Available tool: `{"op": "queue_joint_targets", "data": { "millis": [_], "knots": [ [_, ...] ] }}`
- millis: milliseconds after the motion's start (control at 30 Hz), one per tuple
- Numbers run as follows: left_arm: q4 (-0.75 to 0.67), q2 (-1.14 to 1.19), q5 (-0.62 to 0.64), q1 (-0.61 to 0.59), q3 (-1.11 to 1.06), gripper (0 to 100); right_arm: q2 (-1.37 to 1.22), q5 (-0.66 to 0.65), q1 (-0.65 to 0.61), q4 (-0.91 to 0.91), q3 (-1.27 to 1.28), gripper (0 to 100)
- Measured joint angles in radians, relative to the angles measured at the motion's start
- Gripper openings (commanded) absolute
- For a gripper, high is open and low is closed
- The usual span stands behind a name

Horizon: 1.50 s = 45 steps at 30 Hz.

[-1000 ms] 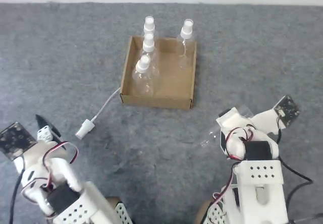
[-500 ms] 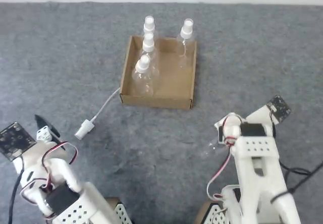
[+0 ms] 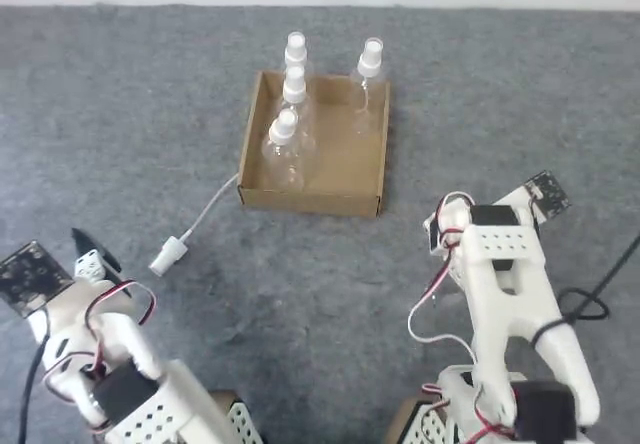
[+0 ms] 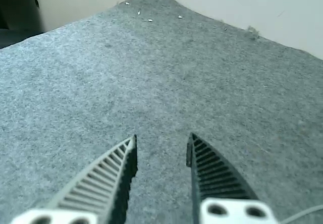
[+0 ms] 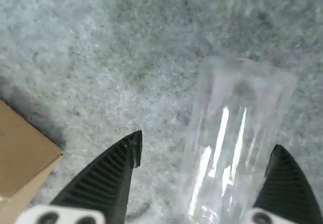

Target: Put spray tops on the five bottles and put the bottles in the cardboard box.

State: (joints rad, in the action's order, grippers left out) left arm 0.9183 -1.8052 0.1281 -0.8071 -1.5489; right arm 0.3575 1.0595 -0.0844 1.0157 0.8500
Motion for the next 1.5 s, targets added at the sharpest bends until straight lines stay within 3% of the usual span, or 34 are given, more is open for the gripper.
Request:
{"op": "queue_joint_targets", "data": {
  "millis": [200, 400, 567, 700, 1000, 1400, 1500],
  "knots": [
    [0.0, 0.0, 0.0, 0.0, 0.0, 16, -0.015, 0.002, -0.002, 0.017, -0.081, 34.3],
    [0.0, 0.0, 0.0, 0.0, 0.0, 16, 0.028, 0.002, -0.023, 0.153, -0.199, 34.3],
    [0.0, 0.0, 0.0, 0.0, 0.0, 16, 0.038, -0.106, -0.037, 0.242, -0.262, 34.4],
    [0.0, 0.0, 0.0, 0.0, 0.0, 16, 0.048, -0.313, -0.032, 0.298, -0.269, 34.4],
    [0.0, 0.0, 0.0, 0.0, 0.0, 16, 0.055, -0.997, -0.031, 0.456, -0.336, 34.0],
    [0.0, 0.0, 0.0, 0.0, 0.0, 16, 0.055, -1.43, -0.009, 0.503, -0.354, 34.4],
    [0.0, 0.0, 0.0, 0.0, 0.0, 16, 0.055, -1.475, -0.011, 0.525, -0.354, 34.4]
  ]
}}
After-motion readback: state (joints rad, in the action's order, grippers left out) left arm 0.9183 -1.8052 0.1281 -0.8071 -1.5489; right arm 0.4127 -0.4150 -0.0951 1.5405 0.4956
